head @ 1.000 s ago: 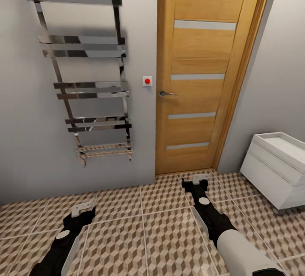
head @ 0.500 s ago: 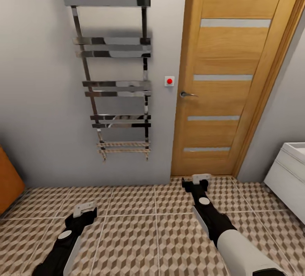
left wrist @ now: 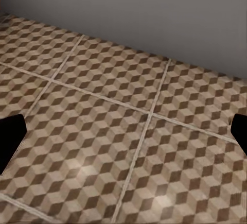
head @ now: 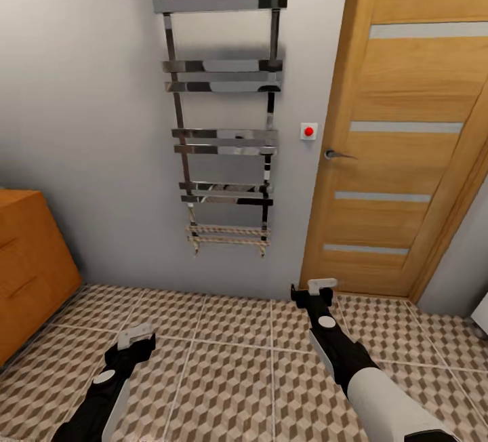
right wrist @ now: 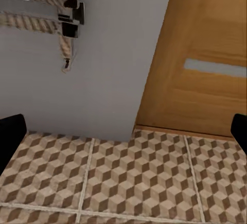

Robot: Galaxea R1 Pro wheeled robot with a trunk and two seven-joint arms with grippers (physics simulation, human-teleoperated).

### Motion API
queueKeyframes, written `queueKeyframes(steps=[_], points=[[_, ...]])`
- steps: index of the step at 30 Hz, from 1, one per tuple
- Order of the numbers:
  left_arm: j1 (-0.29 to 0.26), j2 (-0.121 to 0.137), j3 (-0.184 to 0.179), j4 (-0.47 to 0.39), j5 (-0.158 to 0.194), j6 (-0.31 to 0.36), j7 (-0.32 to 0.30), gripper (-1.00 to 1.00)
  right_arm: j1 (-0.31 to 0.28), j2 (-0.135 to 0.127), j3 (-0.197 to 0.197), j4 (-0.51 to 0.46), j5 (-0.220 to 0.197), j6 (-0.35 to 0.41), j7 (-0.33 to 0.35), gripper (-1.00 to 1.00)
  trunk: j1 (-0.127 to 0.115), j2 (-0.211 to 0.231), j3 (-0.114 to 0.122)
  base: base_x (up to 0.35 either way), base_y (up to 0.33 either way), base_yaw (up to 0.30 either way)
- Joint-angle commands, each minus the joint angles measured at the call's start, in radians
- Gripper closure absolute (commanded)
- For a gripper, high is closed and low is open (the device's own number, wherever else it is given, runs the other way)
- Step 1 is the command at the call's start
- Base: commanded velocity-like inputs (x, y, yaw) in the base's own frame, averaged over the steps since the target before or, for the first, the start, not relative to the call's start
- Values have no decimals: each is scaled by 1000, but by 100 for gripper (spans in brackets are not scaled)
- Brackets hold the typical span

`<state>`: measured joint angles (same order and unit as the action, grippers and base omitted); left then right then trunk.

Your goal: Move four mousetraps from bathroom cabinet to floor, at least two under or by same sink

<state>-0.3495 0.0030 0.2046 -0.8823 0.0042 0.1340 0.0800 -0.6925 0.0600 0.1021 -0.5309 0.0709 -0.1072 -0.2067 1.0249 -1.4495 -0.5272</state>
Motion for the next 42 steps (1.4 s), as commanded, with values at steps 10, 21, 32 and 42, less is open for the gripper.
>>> queueKeyframes(steps=[10, 21, 32, 42], points=[[0, 0, -1, 0, 0, 6, 3, -100, -1, 0, 4, 1, 7, 0, -8, -100, 0, -1, -1, 110, -10, 288], [0, 0, -1, 2, 0, 6, 3, -100, -1, 0, 4, 2, 7, 0, -8, -100, 0, -1, -1, 188, -139, 288], [0, -1, -1, 11, 0, 6, 3, -100, -1, 0, 4, 2, 7, 0, -8, -100, 0, -1, -1, 225, -196, 288], [0, 0, -1, 14, 0, 6, 3, -100, -1, 0, 4, 2, 7, 0, -8, -100, 0, -1, -1, 230, -130, 288]])
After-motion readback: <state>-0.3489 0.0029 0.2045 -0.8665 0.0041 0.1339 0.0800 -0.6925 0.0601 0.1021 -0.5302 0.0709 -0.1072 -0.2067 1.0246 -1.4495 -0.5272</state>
